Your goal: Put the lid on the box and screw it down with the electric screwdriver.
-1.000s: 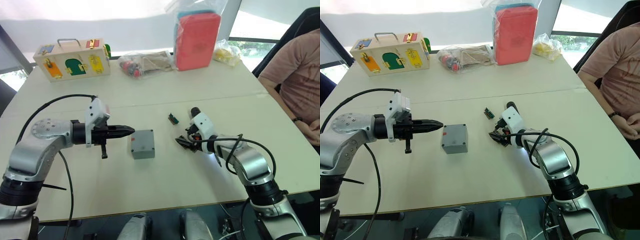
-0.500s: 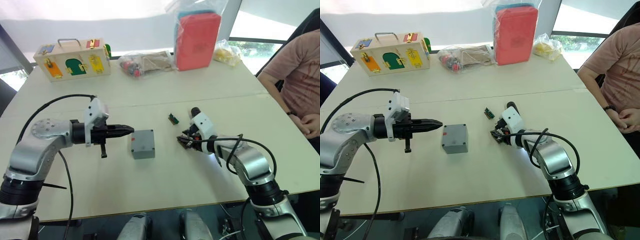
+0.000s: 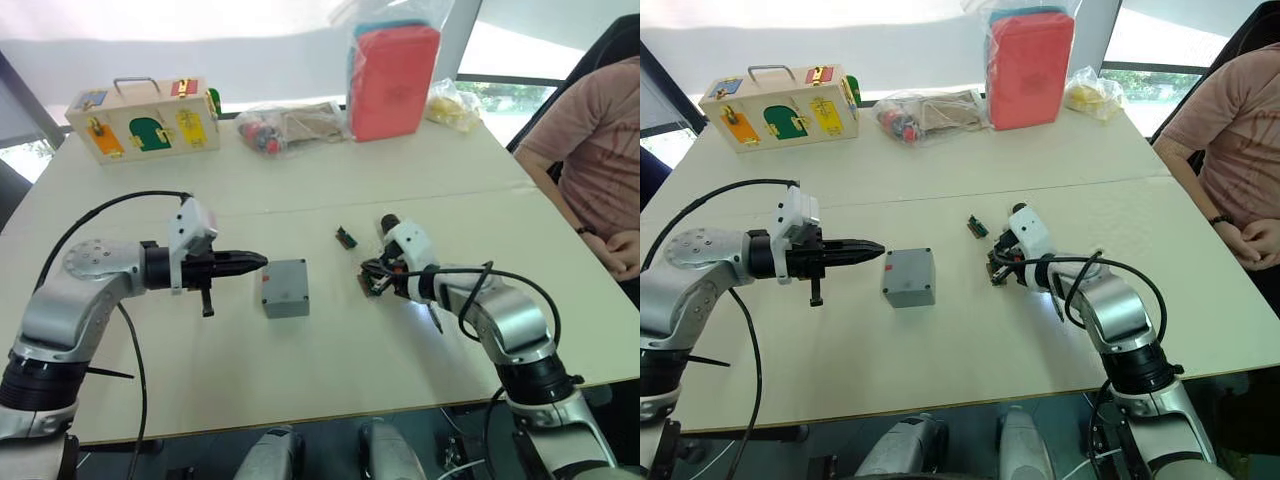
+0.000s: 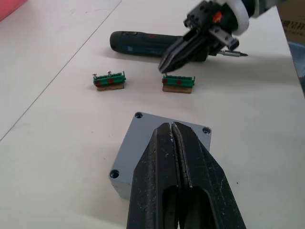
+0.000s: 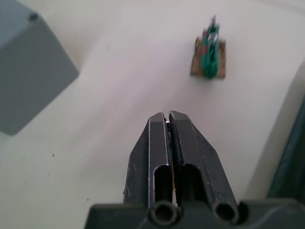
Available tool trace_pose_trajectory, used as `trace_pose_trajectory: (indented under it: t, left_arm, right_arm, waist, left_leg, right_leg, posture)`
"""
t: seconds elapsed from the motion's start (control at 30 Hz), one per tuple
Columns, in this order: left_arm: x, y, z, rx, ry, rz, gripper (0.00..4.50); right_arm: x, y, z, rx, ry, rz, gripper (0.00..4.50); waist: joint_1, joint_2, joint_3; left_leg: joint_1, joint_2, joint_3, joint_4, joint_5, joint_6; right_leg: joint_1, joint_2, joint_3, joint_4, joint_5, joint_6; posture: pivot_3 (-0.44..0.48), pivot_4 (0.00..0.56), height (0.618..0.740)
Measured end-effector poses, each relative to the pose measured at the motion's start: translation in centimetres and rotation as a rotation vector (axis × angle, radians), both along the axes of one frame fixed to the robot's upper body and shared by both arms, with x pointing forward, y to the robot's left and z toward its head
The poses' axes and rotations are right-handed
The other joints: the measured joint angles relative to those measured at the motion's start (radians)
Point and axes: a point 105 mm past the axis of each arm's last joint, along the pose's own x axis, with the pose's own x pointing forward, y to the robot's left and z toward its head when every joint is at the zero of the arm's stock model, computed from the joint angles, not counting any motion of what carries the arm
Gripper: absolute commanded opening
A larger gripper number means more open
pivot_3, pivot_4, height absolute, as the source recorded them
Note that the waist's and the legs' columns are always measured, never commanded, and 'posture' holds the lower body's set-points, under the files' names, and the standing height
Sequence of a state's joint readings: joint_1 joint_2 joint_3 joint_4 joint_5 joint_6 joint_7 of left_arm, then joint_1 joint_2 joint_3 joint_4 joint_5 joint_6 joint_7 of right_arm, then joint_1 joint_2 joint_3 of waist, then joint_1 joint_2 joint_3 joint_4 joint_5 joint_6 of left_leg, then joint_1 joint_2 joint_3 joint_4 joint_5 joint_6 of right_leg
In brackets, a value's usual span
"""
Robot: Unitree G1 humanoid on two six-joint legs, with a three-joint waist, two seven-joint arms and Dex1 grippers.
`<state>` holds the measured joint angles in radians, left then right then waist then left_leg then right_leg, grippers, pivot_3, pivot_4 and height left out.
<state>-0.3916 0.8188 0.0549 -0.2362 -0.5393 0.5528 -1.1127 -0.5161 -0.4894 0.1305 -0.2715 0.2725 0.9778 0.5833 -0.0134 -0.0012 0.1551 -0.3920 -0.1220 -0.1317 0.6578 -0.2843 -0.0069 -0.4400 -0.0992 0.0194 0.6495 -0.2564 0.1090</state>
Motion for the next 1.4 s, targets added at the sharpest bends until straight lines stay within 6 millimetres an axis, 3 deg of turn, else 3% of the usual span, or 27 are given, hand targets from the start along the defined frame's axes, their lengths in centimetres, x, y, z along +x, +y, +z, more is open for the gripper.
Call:
trace_pose_trajectory:
  t: [0.2, 0.33, 0.4, 0.57, 0.87, 1.07, 1.4]
  left_arm:
    - [0.0, 0.2, -0.2, 0.006, 0.006, 0.010, 0.00]
    - [-0.1, 0.5, -0.6, 0.007, 0.018, 0.021, 0.00]
    - [-0.1, 0.6, -0.6, 0.009, 0.017, 0.028, 0.00]
    - [-0.2, 1.0, -0.9, 0.017, 0.022, 0.053, 0.00]
    - [-0.5, 1.4, -0.6, 0.020, 0.002, 0.082, 0.00]
    - [-0.5, 1.4, -0.6, 0.017, 0.002, 0.084, 0.00]
    - [-0.5, 1.3, -0.5, 0.016, 0.001, 0.082, 0.00]
  right_arm:
    - [-0.5, 1.6, 2.9, 0.038, 0.005, 0.102, 0.02]
    - [-1.0, 5.5, 6.2, 0.055, -0.031, 0.241, 0.02]
    - [-1.5, 7.4, 6.6, 0.055, -0.029, 0.308, 0.02]
    - [-1.6, 9.7, 4.3, 0.004, 0.050, 0.372, 0.02]
    - [0.0, 9.8, 2.3, -0.037, 0.056, 0.355, 0.02]
    - [0.9, 9.7, 2.4, -0.045, 0.039, 0.336, 0.02]
    - [0.7, 9.6, 2.3, -0.051, 0.052, 0.354, 0.02]
  waist:
    - [0.000, 0.000, 0.000]
    - [-0.006, 0.000, 0.000]
    - [-0.005, 0.000, 0.000]
    - [0.000, 0.000, 0.000]
    - [-0.004, 0.000, 0.000]
    - [-0.004, 0.000, 0.000]
    - [-0.004, 0.000, 0.000]
  left_leg:
    - [0.000, 0.000, 0.000, 0.000, 0.000, 0.000]
    - [0.000, 0.001, 0.000, -0.001, 0.000, 0.000]
    - [0.000, 0.002, 0.000, -0.001, 0.000, 0.000]
    - [0.000, -0.001, 0.000, 0.002, 0.000, 0.001]
    - [0.000, 0.000, 0.000, 0.002, -0.001, 0.001]
    - [0.000, 0.000, 0.000, 0.002, -0.001, 0.001]
    - [0.000, 0.000, 0.000, 0.002, -0.001, 0.001]
  right_leg:
    - [0.000, 0.000, 0.000, 0.000, 0.000, 0.000]
    - [-0.001, 0.001, 0.000, 0.000, 0.000, 0.000]
    - [-0.001, 0.001, 0.000, 0.000, 0.000, 0.000]
    - [0.001, 0.000, 0.000, 0.000, 0.000, 0.000]
    - [0.000, 0.000, 0.000, 0.000, 0.000, 0.000]
    - [0.000, 0.000, 0.000, 0.000, 0.000, 0.000]
    - [0.000, 0.000, 0.000, 0.000, 0.000, 0.000]
  posture:
    - [0.000, 0.150, 0.740]
    - [0.000, 0.150, 0.740]
    - [0.000, 0.150, 0.740]
    - [0.000, 0.150, 0.740]
    - [0.000, 0.150, 0.740]
    - [0.000, 0.150, 0.740]
    - [0.000, 0.150, 0.740]
